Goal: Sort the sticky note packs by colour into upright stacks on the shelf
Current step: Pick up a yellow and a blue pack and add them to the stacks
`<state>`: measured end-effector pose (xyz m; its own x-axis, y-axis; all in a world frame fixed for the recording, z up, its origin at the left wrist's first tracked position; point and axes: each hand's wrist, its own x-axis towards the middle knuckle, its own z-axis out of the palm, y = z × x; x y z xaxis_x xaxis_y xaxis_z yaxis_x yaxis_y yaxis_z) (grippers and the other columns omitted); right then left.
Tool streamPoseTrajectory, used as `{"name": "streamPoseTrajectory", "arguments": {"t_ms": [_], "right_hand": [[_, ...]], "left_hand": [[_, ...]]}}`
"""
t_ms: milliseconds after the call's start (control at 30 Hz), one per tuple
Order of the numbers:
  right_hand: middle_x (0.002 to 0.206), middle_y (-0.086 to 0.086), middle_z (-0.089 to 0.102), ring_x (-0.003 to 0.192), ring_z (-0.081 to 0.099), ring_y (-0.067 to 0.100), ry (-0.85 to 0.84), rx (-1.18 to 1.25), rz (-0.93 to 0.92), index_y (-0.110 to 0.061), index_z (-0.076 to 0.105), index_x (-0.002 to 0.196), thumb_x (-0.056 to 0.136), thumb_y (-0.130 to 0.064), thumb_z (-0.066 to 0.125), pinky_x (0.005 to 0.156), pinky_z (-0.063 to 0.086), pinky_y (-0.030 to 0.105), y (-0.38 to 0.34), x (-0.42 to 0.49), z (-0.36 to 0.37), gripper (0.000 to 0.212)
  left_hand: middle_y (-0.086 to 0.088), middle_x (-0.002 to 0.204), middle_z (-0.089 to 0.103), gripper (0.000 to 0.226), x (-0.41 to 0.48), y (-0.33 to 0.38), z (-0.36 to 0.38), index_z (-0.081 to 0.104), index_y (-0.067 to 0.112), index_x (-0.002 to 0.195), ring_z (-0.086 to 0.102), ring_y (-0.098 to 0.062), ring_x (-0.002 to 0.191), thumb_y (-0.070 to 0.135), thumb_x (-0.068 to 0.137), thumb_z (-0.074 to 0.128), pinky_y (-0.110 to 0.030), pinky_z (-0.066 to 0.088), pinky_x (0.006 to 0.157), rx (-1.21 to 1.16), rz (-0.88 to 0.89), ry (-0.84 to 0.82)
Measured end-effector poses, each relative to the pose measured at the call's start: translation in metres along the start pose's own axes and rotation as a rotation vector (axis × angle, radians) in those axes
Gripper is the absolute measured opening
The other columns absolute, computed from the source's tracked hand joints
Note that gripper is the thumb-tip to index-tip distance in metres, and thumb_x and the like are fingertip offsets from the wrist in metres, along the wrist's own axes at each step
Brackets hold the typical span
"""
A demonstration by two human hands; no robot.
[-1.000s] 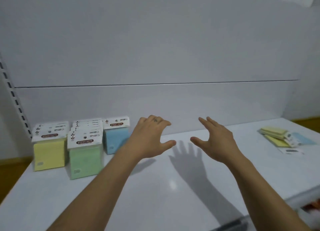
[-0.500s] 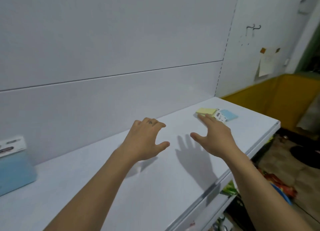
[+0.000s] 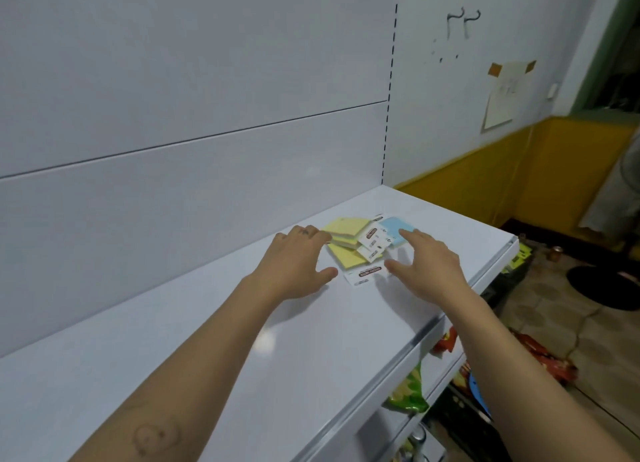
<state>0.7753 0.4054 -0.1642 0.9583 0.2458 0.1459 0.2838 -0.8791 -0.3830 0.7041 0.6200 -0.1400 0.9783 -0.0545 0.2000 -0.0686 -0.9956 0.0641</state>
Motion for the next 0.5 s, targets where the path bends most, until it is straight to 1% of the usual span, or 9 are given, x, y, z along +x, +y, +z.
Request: {"name": "streamPoseTrajectory", "arguments": {"t_ms": [67, 100, 167, 233, 333, 400, 500], "right_hand": [[0.156, 0.004, 0.028, 0.14, 0.029, 0.025, -0.017, 0.023, 0.007, -0.026, 0.031, 0.148, 0.091, -0.05, 0.05, 0.112, 0.024, 0.043, 0.011, 0.015, 0.011, 0.065], [0.155, 0.005, 0.029, 0.14, 0.029, 0.025, 0.002, 0.039, -0.001, -0.024, 0.033, 0.147, 0.093, -0.045, 0.048, 0.113, 0.023, 0.043, 0.016, 0.021, 0.017, 0.06], [0.153, 0.006, 0.034, 0.138, 0.031, 0.024, 0.1, 0.082, -0.023, -0.021, 0.038, 0.144, 0.096, -0.034, 0.044, 0.113, 0.021, 0.04, 0.022, 0.033, 0.024, 0.05], [0.152, 0.005, 0.034, 0.138, 0.03, 0.024, 0.179, 0.082, -0.047, -0.02, 0.04, 0.143, 0.096, -0.028, 0.044, 0.113, 0.02, 0.039, 0.026, 0.045, 0.025, 0.047], [0.154, 0.006, 0.03, 0.14, 0.027, 0.025, 0.145, 0.023, -0.082, -0.022, 0.037, 0.145, 0.097, -0.026, 0.043, 0.114, 0.018, 0.04, 0.031, 0.065, 0.027, 0.049], [0.155, 0.007, 0.027, 0.141, 0.025, 0.025, 0.113, 0.024, -0.079, -0.022, 0.035, 0.146, 0.098, -0.028, 0.041, 0.114, 0.017, 0.04, 0.033, 0.075, 0.028, 0.049], [0.157, 0.009, 0.023, 0.142, 0.022, 0.026, 0.075, 0.038, -0.06, -0.023, 0.03, 0.148, 0.099, -0.033, 0.036, 0.114, 0.017, 0.041, 0.035, 0.081, 0.031, 0.05]], "left_hand": [[0.001, 0.146, 0.037, 0.064, 0.019, 0.008, 0.01, 0.032, 0.022, 0.142, 0.033, -0.021, 0.133, 0.048, 0.088, 0.052, -0.039, 0.032, 0.103, -0.021, -0.027, -0.013], [0.001, 0.149, 0.034, 0.066, 0.027, 0.012, 0.015, 0.03, 0.021, 0.144, 0.031, -0.021, 0.135, 0.047, 0.088, 0.053, -0.039, 0.032, 0.103, -0.036, -0.04, -0.017], [0.001, 0.152, 0.029, 0.069, 0.038, 0.018, 0.024, 0.026, 0.019, 0.145, 0.027, -0.021, 0.138, 0.044, 0.088, 0.055, -0.039, 0.031, 0.104, -0.066, -0.068, -0.019], [0.001, 0.154, 0.026, 0.07, 0.047, 0.019, 0.031, 0.023, 0.02, 0.147, 0.024, -0.019, 0.139, 0.042, 0.088, 0.055, -0.039, 0.029, 0.106, -0.091, -0.095, -0.023], [0.001, 0.158, 0.019, 0.073, 0.057, 0.016, 0.033, 0.018, 0.021, 0.149, 0.017, -0.017, 0.143, 0.04, 0.089, 0.055, -0.04, 0.025, 0.111, -0.103, -0.138, -0.062], [0.001, 0.16, 0.013, 0.074, 0.063, 0.013, 0.032, 0.015, 0.023, 0.15, 0.011, -0.016, 0.146, 0.037, 0.091, 0.056, -0.04, 0.021, 0.114, -0.105, -0.147, -0.097], [0.008, 0.161, 0.004, 0.074, 0.071, 0.01, 0.03, 0.011, 0.028, 0.151, 0.003, -0.01, 0.147, 0.034, 0.093, 0.056, -0.038, 0.016, 0.117, -0.135, -0.139, -0.163]]}}
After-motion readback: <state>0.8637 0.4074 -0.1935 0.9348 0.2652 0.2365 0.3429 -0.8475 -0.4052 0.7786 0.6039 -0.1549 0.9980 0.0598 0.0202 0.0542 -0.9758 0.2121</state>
